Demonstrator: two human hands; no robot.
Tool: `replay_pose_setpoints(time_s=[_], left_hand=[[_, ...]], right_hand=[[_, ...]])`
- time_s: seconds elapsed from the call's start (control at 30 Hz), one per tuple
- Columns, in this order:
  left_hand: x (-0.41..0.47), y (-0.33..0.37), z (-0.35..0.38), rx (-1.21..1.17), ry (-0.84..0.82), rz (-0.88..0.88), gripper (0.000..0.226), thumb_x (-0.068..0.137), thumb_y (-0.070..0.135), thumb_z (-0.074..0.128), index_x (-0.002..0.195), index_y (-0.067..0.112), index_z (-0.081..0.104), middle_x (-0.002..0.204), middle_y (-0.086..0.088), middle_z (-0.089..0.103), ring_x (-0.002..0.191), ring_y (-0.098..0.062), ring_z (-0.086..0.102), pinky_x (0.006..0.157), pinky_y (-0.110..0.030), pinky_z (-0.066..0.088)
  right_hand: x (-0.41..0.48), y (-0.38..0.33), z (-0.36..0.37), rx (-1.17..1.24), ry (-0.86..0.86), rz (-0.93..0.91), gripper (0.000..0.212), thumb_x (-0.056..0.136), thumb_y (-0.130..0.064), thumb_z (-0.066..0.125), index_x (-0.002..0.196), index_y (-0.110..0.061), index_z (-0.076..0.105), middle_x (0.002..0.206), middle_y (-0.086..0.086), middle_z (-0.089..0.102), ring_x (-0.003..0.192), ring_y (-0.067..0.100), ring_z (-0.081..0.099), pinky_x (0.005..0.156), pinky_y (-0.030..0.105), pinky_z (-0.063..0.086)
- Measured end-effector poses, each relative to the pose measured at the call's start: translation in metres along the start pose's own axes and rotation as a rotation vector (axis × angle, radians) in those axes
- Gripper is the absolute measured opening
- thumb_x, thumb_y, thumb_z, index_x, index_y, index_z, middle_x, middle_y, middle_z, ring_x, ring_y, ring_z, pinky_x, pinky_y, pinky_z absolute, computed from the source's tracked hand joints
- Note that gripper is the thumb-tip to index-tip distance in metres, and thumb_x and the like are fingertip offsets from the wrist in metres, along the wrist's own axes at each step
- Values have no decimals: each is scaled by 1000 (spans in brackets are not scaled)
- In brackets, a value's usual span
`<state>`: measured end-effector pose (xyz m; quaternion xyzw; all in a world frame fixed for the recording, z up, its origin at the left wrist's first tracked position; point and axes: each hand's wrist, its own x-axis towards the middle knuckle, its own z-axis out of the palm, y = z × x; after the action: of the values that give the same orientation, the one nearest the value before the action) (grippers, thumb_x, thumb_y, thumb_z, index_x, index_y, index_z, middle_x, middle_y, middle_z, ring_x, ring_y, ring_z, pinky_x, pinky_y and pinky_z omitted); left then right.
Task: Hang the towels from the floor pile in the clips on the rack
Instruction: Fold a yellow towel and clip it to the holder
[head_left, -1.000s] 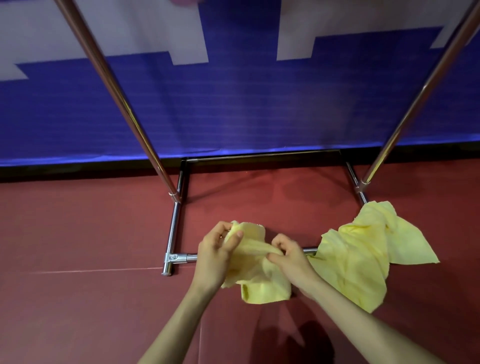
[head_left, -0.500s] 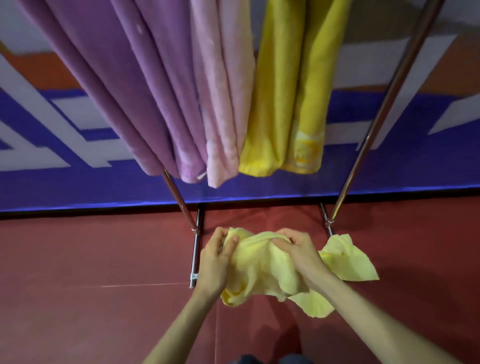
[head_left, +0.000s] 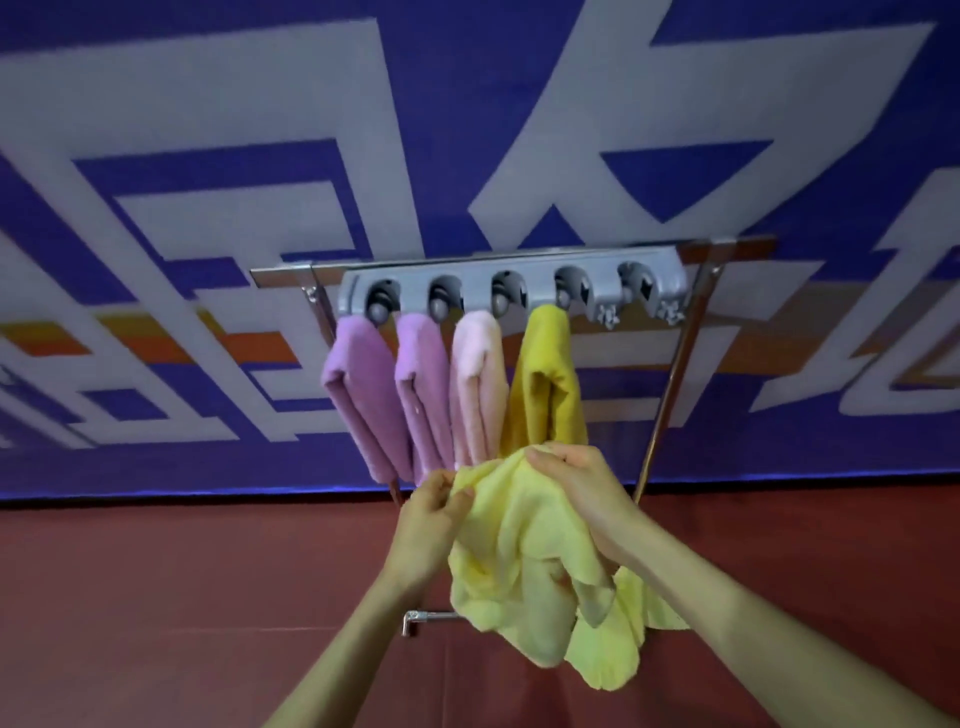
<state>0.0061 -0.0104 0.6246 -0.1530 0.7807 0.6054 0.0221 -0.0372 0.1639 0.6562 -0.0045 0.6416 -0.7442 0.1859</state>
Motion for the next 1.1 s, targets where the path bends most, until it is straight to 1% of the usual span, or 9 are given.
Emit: replay_pose_setpoints(time_s=[0.13,0.23,0.3,0.4,0.53,0.7,0.8,0.97,1.1], left_hand=[[-10,41,-12,-120,8,24,19,92,3,55,109,10,52,77,-1,55,65,-7,52,56,-12,44],[-21,59,-13,-177,-20,71,35,86,-1,60,117,11,48,103,-2,58,82,-6,56,64,-6,46],[-27,64,-12,-137,-11,168,46,74,13,68,115,18,48,116,1,52,97,-2,54,71,-7,46],[-36,68,-8,53,-14,387,54,63,36,69,111,28,45,115,10,40,108,-1,45,85,-8,41],[-42,81,4,184,-44,599,50,73,33,66,113,33,36,117,9,34,115,-6,38,97,-10,32],[-30,107,1,4,61,554,19,88,6,54,102,18,53,100,1,63,88,-2,57,77,-14,44],[-21,126,-5,17,70,503,17,91,-5,44,96,8,53,82,3,62,66,5,52,62,-13,42],[-4,151,-13,228,96,411,4,83,10,53,87,12,52,64,8,50,58,-5,43,56,-24,36],[0,163,-21,470,66,470,19,78,22,62,65,19,48,57,5,46,54,-7,40,51,-24,30]], right_hand=[[-3,-49,14,-11,-42,1,21,88,-13,62,88,8,61,84,19,56,81,27,52,71,34,41],[-4,-76,22,-26,-41,-15,11,92,-10,57,85,-1,59,81,15,56,77,23,53,67,31,42],[-3,-90,26,-20,-26,-26,11,92,-10,57,85,-2,59,83,16,55,79,23,53,69,31,42],[2,-104,31,3,-10,-17,9,91,-11,57,92,-3,59,88,18,53,82,25,50,73,34,39],[8,-118,38,86,14,18,6,91,-8,56,93,-3,57,85,18,54,79,26,53,74,34,42],[5,-121,35,76,-18,11,25,92,0,51,68,-7,57,70,9,58,71,18,56,71,29,45],[-2,-119,31,62,-30,10,31,90,6,47,66,-6,62,61,4,64,64,13,60,63,22,47],[-7,-102,29,135,12,79,32,81,14,39,87,0,67,82,17,54,74,24,49,66,30,39],[-19,-88,28,164,-13,125,36,72,6,46,105,0,61,82,13,56,76,21,53,71,30,43]])
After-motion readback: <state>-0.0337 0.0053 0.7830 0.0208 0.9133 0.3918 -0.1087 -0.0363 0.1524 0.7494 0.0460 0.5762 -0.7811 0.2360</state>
